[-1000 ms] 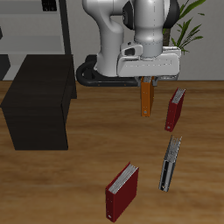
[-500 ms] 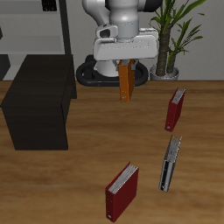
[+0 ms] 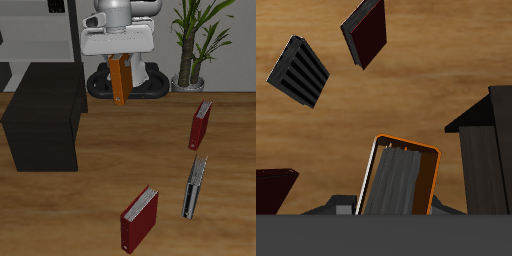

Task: Place the orange book upright on top of the shelf

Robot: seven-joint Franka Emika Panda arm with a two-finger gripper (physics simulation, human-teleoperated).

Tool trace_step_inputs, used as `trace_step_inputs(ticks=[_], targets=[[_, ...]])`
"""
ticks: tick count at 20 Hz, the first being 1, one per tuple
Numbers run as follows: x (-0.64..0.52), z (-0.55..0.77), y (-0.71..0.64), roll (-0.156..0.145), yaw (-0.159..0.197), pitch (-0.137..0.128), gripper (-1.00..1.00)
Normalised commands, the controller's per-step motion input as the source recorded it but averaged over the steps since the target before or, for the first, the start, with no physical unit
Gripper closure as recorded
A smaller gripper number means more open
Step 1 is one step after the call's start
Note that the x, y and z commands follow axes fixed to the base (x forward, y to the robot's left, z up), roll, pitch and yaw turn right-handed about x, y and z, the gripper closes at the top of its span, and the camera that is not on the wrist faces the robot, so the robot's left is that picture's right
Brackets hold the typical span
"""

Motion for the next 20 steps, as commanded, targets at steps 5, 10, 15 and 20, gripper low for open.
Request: trace_step_inputs(ticks=[5,10,15,20], targets=[[-0.09,0.23,-0.61,-0.017,-0.017,-0.036,1.0],[-0.1,0.21,-0.42,-0.031,-0.006,-0.007,1.0],[-0.07,0.19,-0.48,-0.035,-0.061,0.014,1.0],[-0.05,0.05,-0.27,-0.015,-0.021,-0.009,1.0]])
